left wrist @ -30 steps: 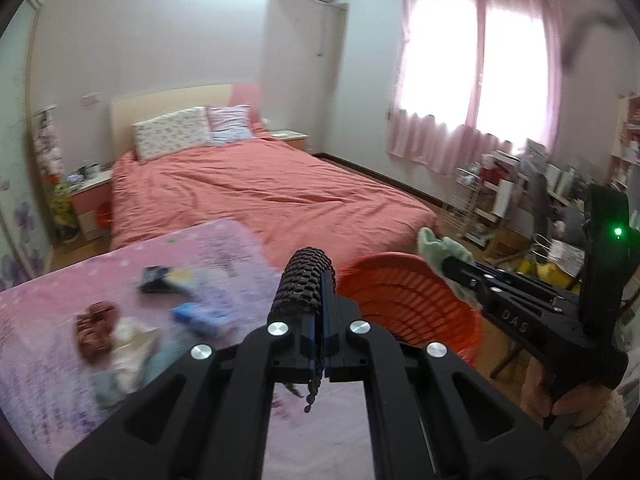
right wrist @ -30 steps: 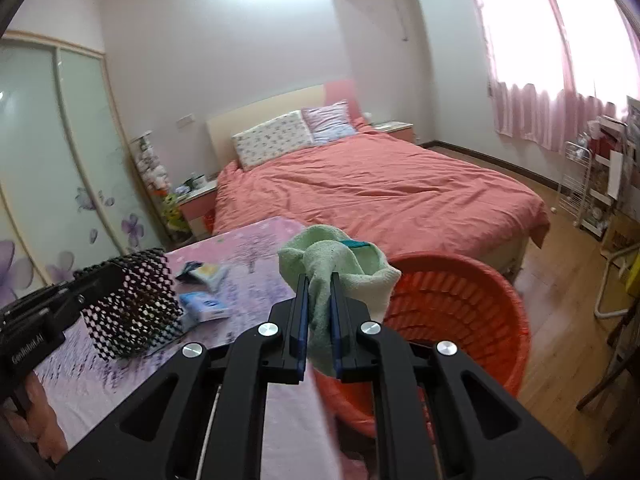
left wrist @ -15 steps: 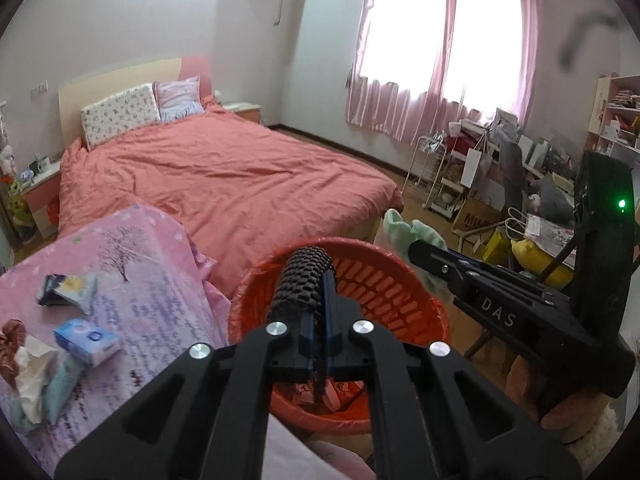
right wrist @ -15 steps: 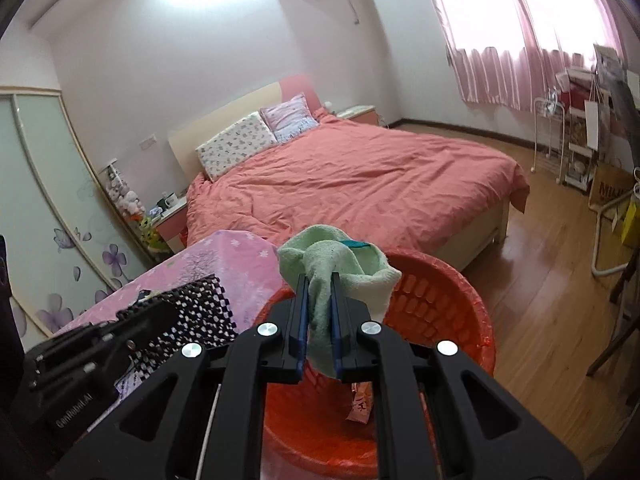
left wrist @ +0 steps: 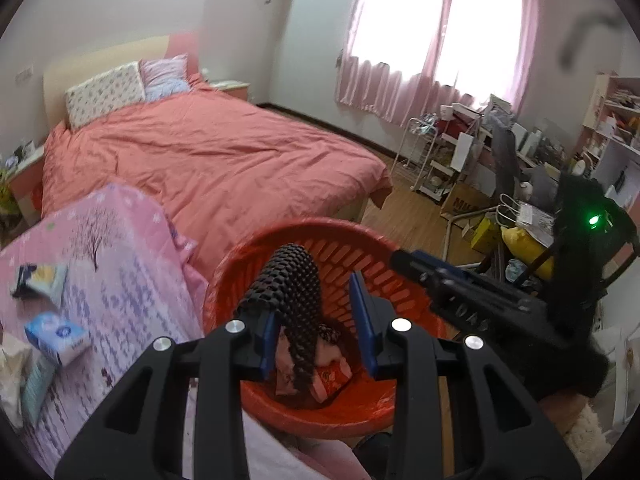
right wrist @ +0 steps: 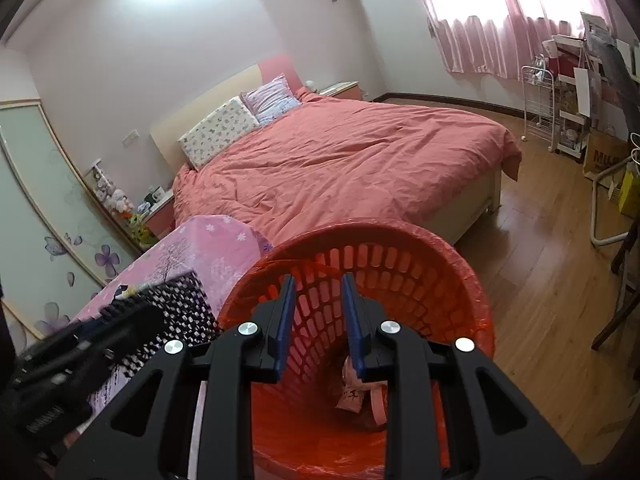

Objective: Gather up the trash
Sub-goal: 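Carry the mesh pad and green cloth to the orange basket and release both, then grasp the crumpled white tissue with the left tool while the right tool reaches the blue tissue pack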

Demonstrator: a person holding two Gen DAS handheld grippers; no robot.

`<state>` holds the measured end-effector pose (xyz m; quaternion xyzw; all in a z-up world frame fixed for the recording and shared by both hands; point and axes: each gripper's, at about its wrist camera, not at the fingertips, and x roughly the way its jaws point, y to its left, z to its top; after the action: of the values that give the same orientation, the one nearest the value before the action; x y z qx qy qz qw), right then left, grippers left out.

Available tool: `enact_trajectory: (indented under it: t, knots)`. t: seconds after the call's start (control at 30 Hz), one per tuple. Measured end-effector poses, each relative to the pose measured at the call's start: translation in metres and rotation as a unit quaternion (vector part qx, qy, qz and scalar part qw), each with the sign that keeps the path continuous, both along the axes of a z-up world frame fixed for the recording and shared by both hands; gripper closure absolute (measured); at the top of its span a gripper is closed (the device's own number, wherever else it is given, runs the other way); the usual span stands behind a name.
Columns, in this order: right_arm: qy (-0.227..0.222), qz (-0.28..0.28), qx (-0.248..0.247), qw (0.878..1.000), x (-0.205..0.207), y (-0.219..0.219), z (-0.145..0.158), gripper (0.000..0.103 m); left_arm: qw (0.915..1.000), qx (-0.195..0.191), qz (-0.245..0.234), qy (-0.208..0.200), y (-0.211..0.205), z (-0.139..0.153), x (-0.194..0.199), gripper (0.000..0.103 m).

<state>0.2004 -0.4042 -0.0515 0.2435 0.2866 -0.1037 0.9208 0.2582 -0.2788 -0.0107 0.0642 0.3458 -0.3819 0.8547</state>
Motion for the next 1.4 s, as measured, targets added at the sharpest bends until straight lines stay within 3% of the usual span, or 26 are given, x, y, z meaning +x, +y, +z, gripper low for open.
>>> enact_trajectory:
  t: [0.07, 0.1, 0.13, 0.23, 0.27, 0.33, 0.4, 0.47, 0.6, 0.77, 0.87, 0.9, 1.07, 1.13, 1.2, 1.33, 1.4]
  knots:
    - [0.002, -0.006, -0.004, 1.0, -0.003, -0.004, 0.0, 0.078, 0.9996, 0.02, -0.007, -0.018, -0.007, -0.004, 0.0, 0.064]
    - [0.002, -0.008, -0.002, 1.0, -0.004, -0.005, 0.0, 0.078, 0.9996, 0.028, -0.01, 0.001, -0.009, -0.008, 0.003, 0.065]
    - [0.002, -0.01, -0.001, 1.0, -0.006, -0.007, 0.0, 0.078, 0.9992, 0.01, -0.021, 0.031, -0.008, -0.011, 0.005, 0.065]
    - [0.004, -0.018, 0.001, 1.0, -0.009, -0.016, -0.004, 0.078, 0.9993, -0.001, -0.023, 0.029, -0.008, -0.007, 0.0, 0.062]
    - [0.005, -0.021, 0.002, 1.0, -0.011, -0.017, -0.004, 0.078, 0.9997, 0.005, -0.02, 0.015, -0.009, -0.006, -0.002, 0.061]
    - [0.006, -0.026, 0.001, 1.0, -0.014, -0.02, -0.005, 0.078, 0.9991, -0.002, -0.02, 0.038, -0.008, -0.01, 0.001, 0.059]
    - [0.007, -0.029, 0.0, 1.0, -0.013, -0.022, -0.006, 0.078, 0.9995, 0.026, -0.004, 0.016, -0.011, -0.013, -0.001, 0.059]
    - [0.006, -0.03, -0.005, 1.0, -0.013, -0.021, -0.005, 0.078, 0.9989, 0.023, -0.009, 0.04, -0.01, -0.018, -0.001, 0.059]
    - [0.008, -0.025, -0.01, 1.0, -0.012, -0.017, -0.005, 0.078, 0.9993, 0.03, 0.019, 0.008, 0.006, -0.011, -0.001, 0.058]
    - [0.011, -0.006, -0.021, 1.0, -0.011, 0.0, -0.003, 0.078, 0.994, 0.055, 0.088, -0.033, 0.06, -0.007, 0.003, 0.046]
    - [0.013, 0.01, -0.028, 0.999, -0.008, 0.015, -0.001, 0.078, 0.9863, 0.071, 0.141, -0.046, 0.115, -0.006, 0.006, 0.045]
    - [0.013, 0.014, -0.03, 0.999, -0.007, 0.02, -0.001, 0.073, 0.9833, 0.075, 0.159, -0.045, 0.134, -0.006, 0.008, 0.044]
    - [0.018, 0.055, -0.046, 0.997, 0.0, 0.066, 0.002, 0.068, 0.9566, 0.093, 0.275, -0.028, 0.243, -0.009, 0.028, 0.043]
    - [0.024, 0.078, -0.047, 0.996, 0.006, 0.089, -0.001, 0.068, 0.9497, 0.09, 0.3, -0.011, 0.272, -0.014, 0.038, 0.043]
    - [0.03, 0.094, -0.046, 0.994, 0.008, 0.105, -0.004, 0.068, 0.946, 0.091, 0.311, 0.006, 0.288, -0.02, 0.049, 0.043]
    - [0.048, 0.129, -0.049, 0.989, 0.016, 0.139, -0.013, 0.068, 0.949, 0.082, 0.302, 0.037, 0.292, -0.03, 0.072, 0.043]
    - [0.055, 0.138, -0.052, 0.988, 0.019, 0.148, -0.014, 0.068, 0.9487, 0.096, 0.297, 0.05, 0.285, -0.039, 0.084, 0.043]
